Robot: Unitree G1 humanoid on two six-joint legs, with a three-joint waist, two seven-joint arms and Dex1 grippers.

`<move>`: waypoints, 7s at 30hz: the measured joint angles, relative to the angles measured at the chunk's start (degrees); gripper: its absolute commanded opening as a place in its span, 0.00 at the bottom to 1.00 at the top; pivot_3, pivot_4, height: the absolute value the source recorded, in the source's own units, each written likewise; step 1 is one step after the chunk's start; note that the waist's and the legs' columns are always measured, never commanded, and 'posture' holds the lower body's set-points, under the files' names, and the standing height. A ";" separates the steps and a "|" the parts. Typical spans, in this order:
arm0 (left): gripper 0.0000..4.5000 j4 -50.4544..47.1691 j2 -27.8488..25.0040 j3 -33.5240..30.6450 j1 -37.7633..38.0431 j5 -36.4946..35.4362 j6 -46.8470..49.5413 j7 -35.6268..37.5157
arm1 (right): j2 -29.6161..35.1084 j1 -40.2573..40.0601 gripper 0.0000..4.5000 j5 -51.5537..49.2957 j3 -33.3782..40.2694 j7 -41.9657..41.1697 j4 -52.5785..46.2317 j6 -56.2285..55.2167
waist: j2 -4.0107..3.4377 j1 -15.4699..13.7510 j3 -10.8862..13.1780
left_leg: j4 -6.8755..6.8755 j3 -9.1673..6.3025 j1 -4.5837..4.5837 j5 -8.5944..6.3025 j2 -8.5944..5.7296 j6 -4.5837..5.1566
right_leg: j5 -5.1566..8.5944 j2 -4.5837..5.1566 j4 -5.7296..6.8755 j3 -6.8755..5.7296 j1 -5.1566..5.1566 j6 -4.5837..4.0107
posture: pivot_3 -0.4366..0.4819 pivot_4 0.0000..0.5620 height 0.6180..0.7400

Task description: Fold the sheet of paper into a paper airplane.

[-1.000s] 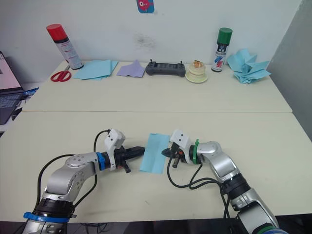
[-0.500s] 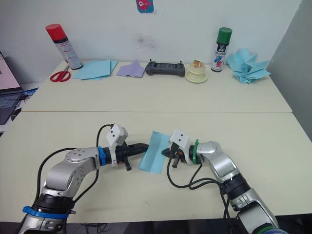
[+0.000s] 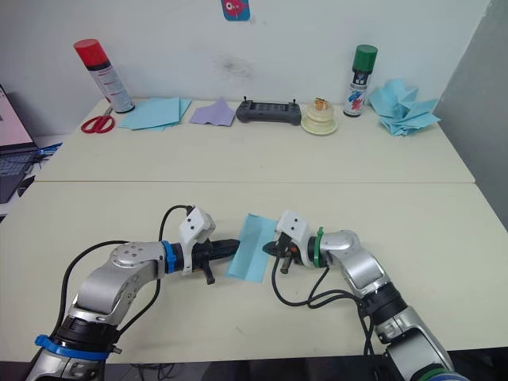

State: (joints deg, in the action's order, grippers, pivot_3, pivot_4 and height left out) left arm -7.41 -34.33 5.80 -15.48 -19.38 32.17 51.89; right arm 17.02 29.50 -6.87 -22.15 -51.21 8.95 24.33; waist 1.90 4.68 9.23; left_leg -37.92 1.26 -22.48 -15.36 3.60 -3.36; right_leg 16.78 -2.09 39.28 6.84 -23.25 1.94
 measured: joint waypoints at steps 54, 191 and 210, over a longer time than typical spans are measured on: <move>0.00 -3.56 6.00 3.98 -3.09 0.38 -0.15 -1.20 | -11.00 5.71 0.33 -30.36 36.51 25.10 -11.44 66.95 | -0.21 0.00 0.17 | 0.06 -0.74 -0.51 0.00 -0.07 0.00 | -0.15 -0.12 -0.26 -0.38 -0.16 -0.31 | 0.48 0.27 1.00; 0.44 9.85 9.82 -3.85 -8.31 -3.17 -0.14 -5.21 | 4.35 -8.12 0.00 -0.97 6.22 10.18 -9.16 1.23 | -0.31 -2.68 0.14 | -0.11 -0.81 -0.35 0.01 -0.08 -0.01 | -0.22 -0.12 -0.18 -0.53 0.05 -0.40 | 0.48 0.27 1.00; 0.44 13.70 11.19 -3.30 -11.53 -1.42 -3.84 -4.84 | 4.22 -8.24 0.00 -0.96 6.29 10.34 -9.40 1.45 | -0.31 -2.70 0.14 | -0.11 -0.83 -0.37 0.01 -0.06 -0.01 | -0.23 -0.14 -0.18 -0.54 0.04 -0.41 | 0.48 0.27 1.00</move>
State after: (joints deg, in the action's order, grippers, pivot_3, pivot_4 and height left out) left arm 6.29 -23.14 2.50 -27.01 -20.80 28.34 47.05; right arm 21.24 21.26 -7.83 -15.86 -40.86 -0.45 25.78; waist 1.59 1.98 9.37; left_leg -38.03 0.42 -22.85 -15.34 3.54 -3.37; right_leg 16.55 -2.22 39.10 6.30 -23.21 1.53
